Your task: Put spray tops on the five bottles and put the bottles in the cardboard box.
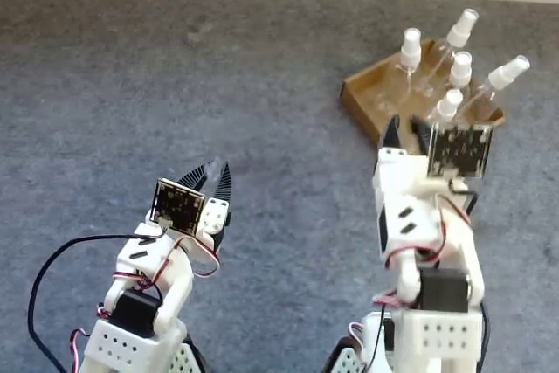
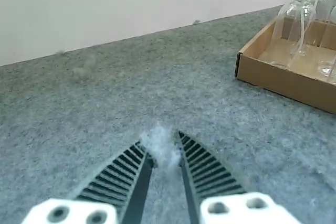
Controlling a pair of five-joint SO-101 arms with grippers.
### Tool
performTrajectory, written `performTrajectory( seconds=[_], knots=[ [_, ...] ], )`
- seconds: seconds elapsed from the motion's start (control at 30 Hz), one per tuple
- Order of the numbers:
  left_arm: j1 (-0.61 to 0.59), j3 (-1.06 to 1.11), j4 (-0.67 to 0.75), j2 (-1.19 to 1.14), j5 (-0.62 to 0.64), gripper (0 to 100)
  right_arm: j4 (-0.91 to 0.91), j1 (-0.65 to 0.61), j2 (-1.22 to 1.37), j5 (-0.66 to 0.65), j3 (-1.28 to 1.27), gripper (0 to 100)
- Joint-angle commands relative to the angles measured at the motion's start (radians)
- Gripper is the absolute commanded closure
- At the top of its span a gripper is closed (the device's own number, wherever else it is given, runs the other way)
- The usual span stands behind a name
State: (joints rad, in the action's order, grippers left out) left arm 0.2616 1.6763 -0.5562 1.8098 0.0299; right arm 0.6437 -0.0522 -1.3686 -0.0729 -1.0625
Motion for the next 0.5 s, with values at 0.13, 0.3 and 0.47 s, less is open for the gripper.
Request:
performTrajectory(
  seconds=[0.13, 0.3, 0.47],
  knots=[
    [-0.013, 0.018, -0.002, 0.015, -0.008, 100, 0.081, -0.042, -0.278, 0.002, -0.105, 99.5],
    [-0.013, 0.018, -0.002, 0.015, -0.008, 100, 0.082, -0.039, -0.444, 0.0, -0.205, 99.5],
    [-0.013, 0.018, -0.002, 0.015, -0.008, 100, 0.116, -0.038, -0.467, 0.002, -0.249, 99.5]
  ],
)
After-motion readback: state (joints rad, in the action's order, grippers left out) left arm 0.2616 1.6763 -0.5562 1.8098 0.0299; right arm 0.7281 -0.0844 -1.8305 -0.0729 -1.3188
